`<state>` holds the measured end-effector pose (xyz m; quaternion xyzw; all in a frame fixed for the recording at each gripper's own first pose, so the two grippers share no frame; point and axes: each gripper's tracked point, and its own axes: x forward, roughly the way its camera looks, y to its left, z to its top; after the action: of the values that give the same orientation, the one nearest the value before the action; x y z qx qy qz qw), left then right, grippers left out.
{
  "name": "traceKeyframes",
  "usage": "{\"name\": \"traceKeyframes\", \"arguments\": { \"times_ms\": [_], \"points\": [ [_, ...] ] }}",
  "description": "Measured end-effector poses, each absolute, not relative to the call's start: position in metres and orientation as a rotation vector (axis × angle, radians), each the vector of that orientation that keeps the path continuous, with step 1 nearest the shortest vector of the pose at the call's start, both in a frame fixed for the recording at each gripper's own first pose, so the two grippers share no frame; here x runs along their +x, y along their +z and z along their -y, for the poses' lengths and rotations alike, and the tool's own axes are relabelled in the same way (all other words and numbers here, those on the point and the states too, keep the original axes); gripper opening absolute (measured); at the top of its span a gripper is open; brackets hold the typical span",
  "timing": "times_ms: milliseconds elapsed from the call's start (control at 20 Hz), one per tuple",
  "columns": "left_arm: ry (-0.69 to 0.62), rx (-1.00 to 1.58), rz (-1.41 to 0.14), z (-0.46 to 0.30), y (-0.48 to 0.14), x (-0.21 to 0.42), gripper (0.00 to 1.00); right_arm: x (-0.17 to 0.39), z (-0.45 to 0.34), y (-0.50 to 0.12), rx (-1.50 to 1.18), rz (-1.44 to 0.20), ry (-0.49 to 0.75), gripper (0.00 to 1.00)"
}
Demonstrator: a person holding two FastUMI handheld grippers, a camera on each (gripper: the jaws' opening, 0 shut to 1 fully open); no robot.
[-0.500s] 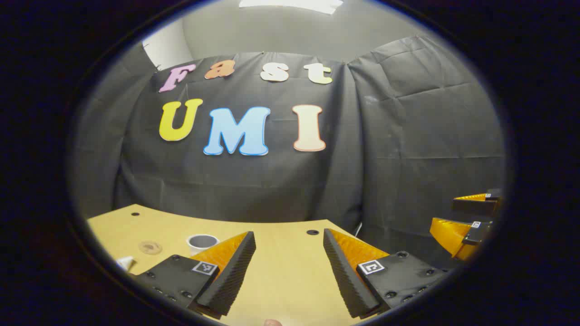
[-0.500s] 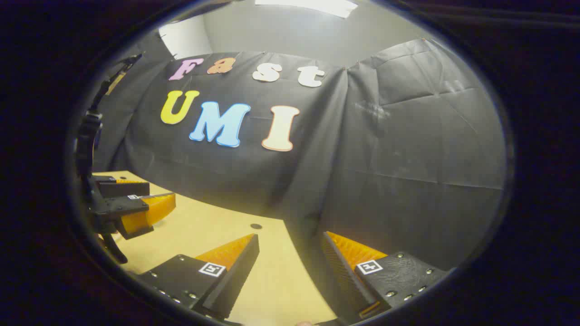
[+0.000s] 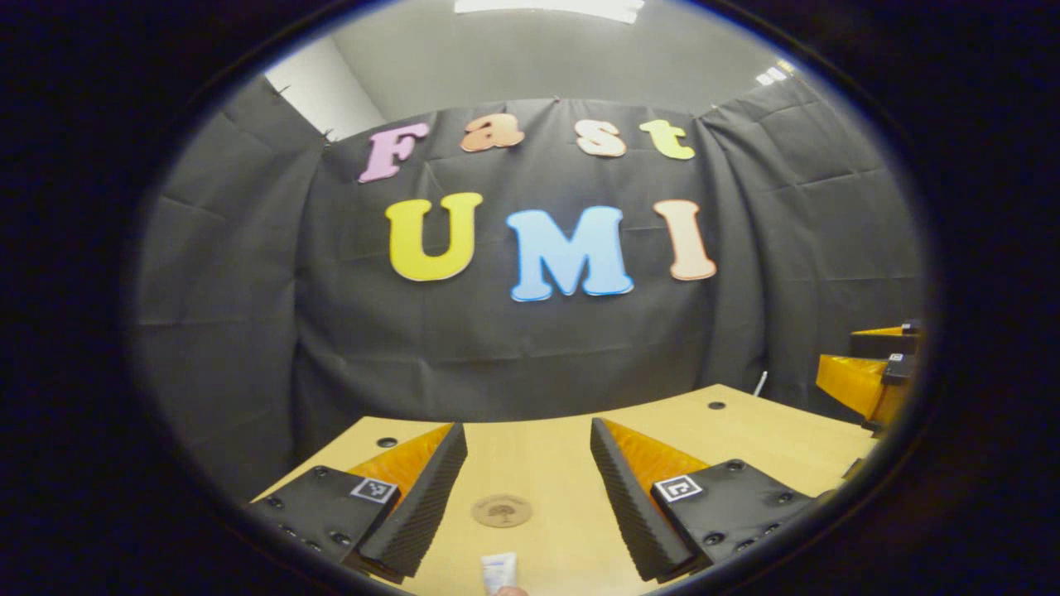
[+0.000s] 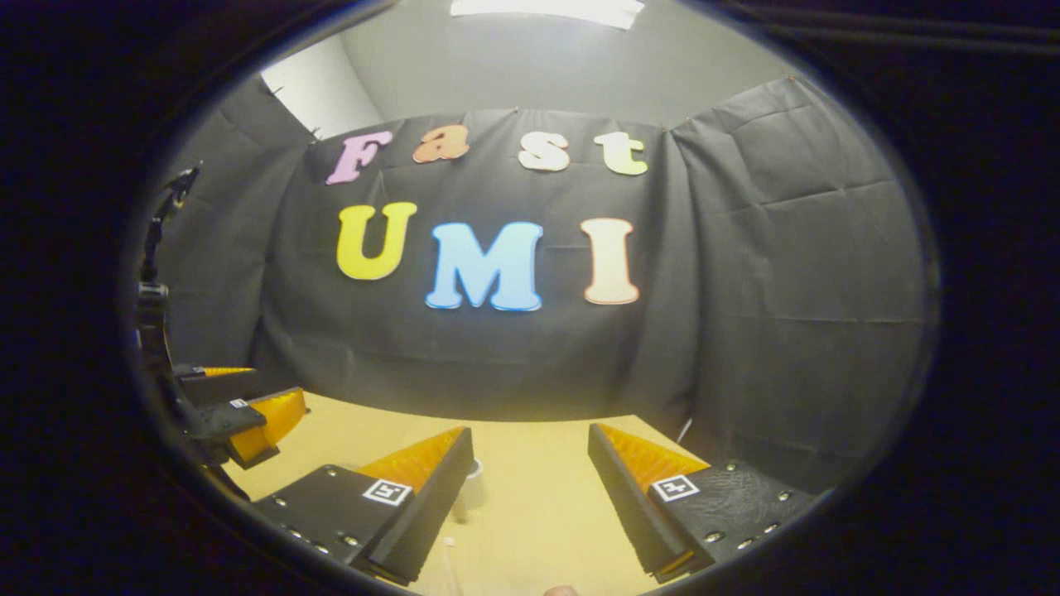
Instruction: Put the toothbrush and toothpaste on the desktop into the cup, then pick up the cup and place it on the coaster on the desktop.
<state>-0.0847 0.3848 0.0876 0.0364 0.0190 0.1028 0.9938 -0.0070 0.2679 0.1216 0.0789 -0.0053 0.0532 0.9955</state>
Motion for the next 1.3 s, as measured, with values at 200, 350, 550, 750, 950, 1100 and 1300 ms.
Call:
{"name": "traceKeyframes", "arguments": {
  "times_ms": [200,350,550,750,950,1100,1300],
  "points": [
    [0.290,0.088,0.005,-0.439,0.130,-0.098,0.99,-0.007,-0.297,0.151,0.185,0.018,0.145,0.90],
    [0.268,0.048,-0.008,-0.441,0.131,-0.095,0.96,-0.007,-0.304,0.155,0.150,0.000,0.159,0.90],
    [0.251,0.011,-0.032,-0.429,0.124,-0.092,0.95,-0.001,-0.306,0.138,0.090,-0.069,0.174,0.90],
    [0.218,0.012,-0.088,-0.408,0.106,-0.079,0.99,0.007,-0.309,0.120,0.101,-0.131,0.186,0.90],
    [0.191,-0.018,-0.205,-0.398,0.069,-0.068,0.99,0.014,-0.316,0.090,0.081,-0.236,0.200,0.90],
    [0.186,-0.029,-0.301,-0.396,0.040,-0.061,0.96,0.014,-0.323,0.065,0.064,-0.334,0.225,0.90],
    [0.217,-0.021,-0.422,-0.407,0.005,-0.056,0.97,0.015,-0.332,0.034,0.059,-0.455,0.255,0.90]
  ]
}}
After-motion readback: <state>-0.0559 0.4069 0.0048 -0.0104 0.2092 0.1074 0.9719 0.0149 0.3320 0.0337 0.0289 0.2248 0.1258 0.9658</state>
